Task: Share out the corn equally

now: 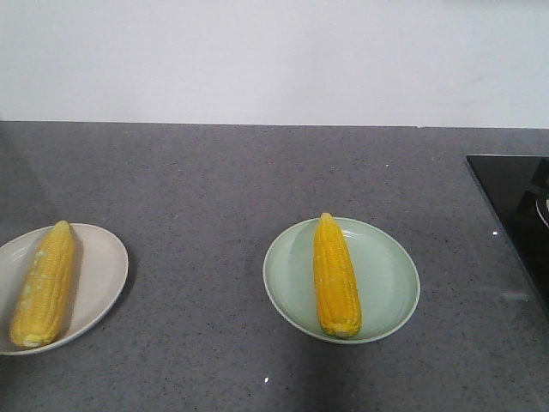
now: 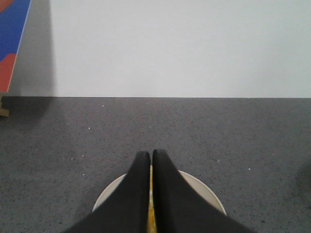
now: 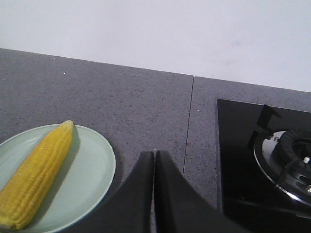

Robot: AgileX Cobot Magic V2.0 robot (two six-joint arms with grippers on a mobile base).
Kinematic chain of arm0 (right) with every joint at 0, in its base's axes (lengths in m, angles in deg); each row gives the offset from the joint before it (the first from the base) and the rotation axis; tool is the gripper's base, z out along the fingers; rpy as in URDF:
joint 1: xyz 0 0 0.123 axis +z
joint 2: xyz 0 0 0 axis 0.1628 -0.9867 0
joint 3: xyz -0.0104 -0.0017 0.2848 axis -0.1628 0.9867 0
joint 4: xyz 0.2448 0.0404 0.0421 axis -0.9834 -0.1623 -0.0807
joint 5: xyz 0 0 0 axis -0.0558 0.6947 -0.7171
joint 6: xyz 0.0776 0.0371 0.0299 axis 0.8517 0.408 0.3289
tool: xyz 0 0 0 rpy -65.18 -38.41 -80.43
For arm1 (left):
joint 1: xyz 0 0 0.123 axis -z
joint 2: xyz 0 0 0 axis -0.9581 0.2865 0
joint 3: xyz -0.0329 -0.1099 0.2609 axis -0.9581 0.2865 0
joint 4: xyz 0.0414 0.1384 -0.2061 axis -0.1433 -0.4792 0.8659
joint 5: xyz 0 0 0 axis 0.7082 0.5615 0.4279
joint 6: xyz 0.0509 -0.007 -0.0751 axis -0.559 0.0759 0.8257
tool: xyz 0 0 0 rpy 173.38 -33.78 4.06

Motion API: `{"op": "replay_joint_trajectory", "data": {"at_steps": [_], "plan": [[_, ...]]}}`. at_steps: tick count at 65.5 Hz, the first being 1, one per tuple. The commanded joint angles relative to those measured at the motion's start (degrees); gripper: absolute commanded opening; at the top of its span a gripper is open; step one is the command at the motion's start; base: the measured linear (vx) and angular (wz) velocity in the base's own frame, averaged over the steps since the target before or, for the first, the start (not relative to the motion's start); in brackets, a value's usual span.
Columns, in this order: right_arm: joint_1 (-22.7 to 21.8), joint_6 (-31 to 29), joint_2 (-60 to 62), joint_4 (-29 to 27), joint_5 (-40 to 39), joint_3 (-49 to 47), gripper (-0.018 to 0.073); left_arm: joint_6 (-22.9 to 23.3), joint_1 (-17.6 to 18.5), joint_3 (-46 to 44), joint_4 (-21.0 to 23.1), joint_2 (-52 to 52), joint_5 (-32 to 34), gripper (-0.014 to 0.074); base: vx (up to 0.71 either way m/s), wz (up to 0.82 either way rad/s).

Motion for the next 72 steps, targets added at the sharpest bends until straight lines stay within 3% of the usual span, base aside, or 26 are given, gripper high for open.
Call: {"op": "replay_joint_trajectory", "data": {"at_steps": [1,24,35,42,65,72], "plan": [[-0.3,-0.4,-0.3,0.6,-4.2,-1.4,-0.0011,0.2,0.0,-1.3,-1.2,0.6,3.1,-0.0008,0.0,0.0],[-0.3,-0.4,-0.3,0.6,-4.1,-1.4,-0.0011,0.0,0.0,-0.3,0.0,-1.9,4.8,-0.0007,0.0,0.0],[-0.3,-0.4,-0.3,0.6,-3.9,-1.4,-0.0011,-5.7,-0.2,6.6,1.4,-7.0,12.6,-0.0006,0.0,0.0],[-0.3,-0.4,-0.3,0.6,-3.9,-1.4,-0.0011,-9.6,-2.7,12.0,6.5,-10.5,17.4,-0.0006,0.0,0.0],[-0.3,-0.4,-0.3,0.6,-3.9,-1.4,-0.0011,-29.0,-13.8,25.7,26.3,-20.2,29.4,-0.0006,0.0,0.0],[-0.3,-0.4,-0.3,0.6,-3.9,-1.4,-0.0011,-31.0,-15.2,29.4,28.5,-21.7,33.4,-0.0006,0.0,0.0]]}}
